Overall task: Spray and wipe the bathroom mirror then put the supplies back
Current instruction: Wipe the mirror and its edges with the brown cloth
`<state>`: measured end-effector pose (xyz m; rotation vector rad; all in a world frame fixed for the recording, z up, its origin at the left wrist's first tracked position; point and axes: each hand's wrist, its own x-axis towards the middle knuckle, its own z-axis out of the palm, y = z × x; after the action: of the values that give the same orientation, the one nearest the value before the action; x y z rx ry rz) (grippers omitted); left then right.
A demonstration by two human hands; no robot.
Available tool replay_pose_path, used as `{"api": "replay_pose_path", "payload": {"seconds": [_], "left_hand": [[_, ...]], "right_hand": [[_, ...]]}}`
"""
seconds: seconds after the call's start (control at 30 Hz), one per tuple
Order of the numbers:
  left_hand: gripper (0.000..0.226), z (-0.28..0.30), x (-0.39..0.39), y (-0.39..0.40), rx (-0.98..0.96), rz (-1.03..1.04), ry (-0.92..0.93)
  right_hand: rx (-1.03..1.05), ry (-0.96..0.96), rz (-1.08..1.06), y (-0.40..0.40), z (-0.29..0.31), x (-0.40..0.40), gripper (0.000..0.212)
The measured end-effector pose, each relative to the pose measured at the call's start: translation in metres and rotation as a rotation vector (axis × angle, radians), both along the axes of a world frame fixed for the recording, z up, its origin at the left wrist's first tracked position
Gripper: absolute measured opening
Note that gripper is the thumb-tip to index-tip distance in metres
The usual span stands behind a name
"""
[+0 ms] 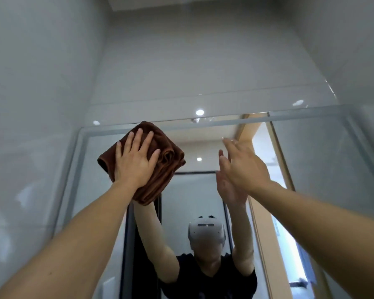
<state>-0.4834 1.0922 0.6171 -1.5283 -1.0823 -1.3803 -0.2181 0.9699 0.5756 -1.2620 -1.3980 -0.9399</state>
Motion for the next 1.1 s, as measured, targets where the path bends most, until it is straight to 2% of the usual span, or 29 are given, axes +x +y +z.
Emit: {"api": "replay_pose_path", "payload": {"seconds": [0.2,0.37,0.43,0.53,0.67,0.77,0.87,0.93,1.1], "left_hand": [[0.065,-0.017,-0.08,0.016,-0.073,0.05,-0.167],[0.066,-0.005,-0.043,0.012,-0.123,0.017,-0.361],[0.067,0.003,-0.019,0.004,-0.11,0.016,-0.364],[0.066,0.013,0.029,-0.011,-0.045,0.004,-0.189],[0.063,0.018,0.095,-0.026,0.015,-0.076,0.183],[0.061,0.025,0.098,-0.023,0.03,-0.122,0.318],[0.061,0.034,0.066,-0.014,0.079,-0.072,0.39],[0.062,0.039,0.032,-0.006,0.09,-0.062,0.326],[0.061,0.037,-0.073,0.017,-0.002,-0.02,-0.012]], "right_hand": [[-0.03,-0.086,0.07,0.031,-0.001,-0.06,0.057],[-0.013,-0.116,0.103,0.027,-0.002,-0.053,0.056],[0.004,-0.116,0.127,0.02,-0.002,-0.044,0.054],[0.057,-0.078,0.143,0.009,-0.002,-0.03,0.053],[0.177,0.025,0.221,-0.001,0.001,-0.029,0.05],[0.25,0.054,0.32,-0.001,0.004,-0.045,0.049],[0.269,0.036,0.381,0.004,0.006,-0.072,0.05],[0.247,0.006,0.39,0.011,0.007,-0.085,0.051],[0.199,-0.071,0.374,0.026,0.009,-0.107,0.053]]}}
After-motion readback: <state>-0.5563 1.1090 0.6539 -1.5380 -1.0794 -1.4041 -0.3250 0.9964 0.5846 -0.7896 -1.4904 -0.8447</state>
